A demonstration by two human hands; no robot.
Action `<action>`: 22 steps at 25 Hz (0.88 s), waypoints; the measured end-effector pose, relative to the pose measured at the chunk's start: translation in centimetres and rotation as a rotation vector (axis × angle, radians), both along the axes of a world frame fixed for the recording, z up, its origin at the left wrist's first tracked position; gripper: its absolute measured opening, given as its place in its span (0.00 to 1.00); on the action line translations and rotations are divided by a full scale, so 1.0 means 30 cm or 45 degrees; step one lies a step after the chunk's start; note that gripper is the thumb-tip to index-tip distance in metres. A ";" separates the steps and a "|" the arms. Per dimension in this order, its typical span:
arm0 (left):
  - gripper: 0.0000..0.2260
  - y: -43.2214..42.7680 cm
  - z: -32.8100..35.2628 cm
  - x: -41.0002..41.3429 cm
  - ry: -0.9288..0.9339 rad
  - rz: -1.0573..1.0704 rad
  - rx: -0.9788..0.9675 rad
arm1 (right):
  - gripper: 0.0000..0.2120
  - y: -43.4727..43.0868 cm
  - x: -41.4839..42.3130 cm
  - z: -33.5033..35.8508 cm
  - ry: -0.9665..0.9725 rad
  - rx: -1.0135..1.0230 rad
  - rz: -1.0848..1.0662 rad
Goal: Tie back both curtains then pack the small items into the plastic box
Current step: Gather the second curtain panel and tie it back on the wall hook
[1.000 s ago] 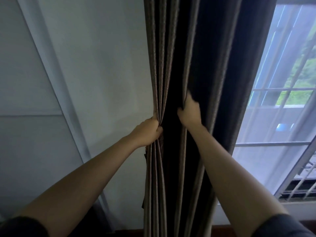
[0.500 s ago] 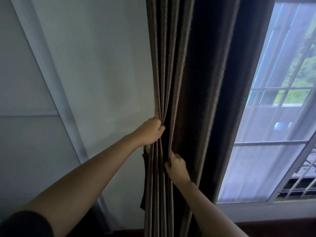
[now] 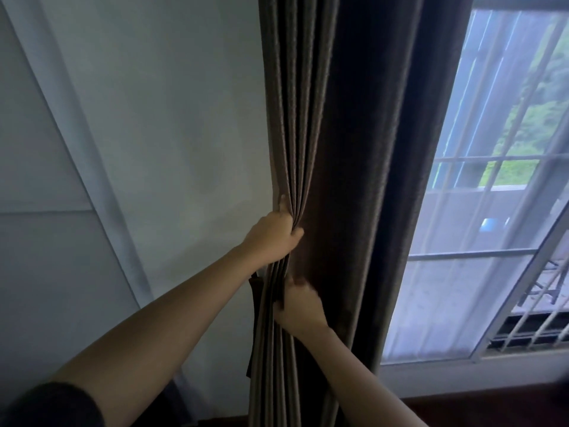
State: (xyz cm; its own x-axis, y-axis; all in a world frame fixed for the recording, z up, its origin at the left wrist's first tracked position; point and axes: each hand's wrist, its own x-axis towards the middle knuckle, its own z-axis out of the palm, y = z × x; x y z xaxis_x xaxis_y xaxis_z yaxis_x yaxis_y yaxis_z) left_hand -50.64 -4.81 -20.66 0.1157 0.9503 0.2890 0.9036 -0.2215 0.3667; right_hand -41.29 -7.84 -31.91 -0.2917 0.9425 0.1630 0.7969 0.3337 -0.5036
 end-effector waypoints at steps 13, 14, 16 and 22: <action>0.20 0.013 -0.017 -0.072 -0.064 -0.088 -0.020 | 0.22 0.258 0.235 0.697 0.564 0.795 -0.534; 0.21 0.016 -0.018 -0.069 -0.070 -0.090 -0.031 | 0.19 0.258 0.222 0.615 0.484 0.743 -0.506; 0.21 0.027 -0.018 -0.062 -0.072 -0.077 -0.046 | 0.15 0.240 0.195 0.410 0.377 0.621 -0.397; 0.19 0.040 -0.015 -0.044 -0.077 -0.052 -0.080 | 0.22 0.106 0.141 -0.052 0.164 0.112 -0.072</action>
State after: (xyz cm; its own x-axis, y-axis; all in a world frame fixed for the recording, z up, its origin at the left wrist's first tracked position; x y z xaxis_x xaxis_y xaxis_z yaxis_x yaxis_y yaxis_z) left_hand -51.95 -3.62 -21.10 0.1386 0.9617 0.2363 0.8701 -0.2322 0.4348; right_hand -37.07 -4.66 -33.45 -0.2100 0.9373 0.2781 0.7462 0.3374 -0.5738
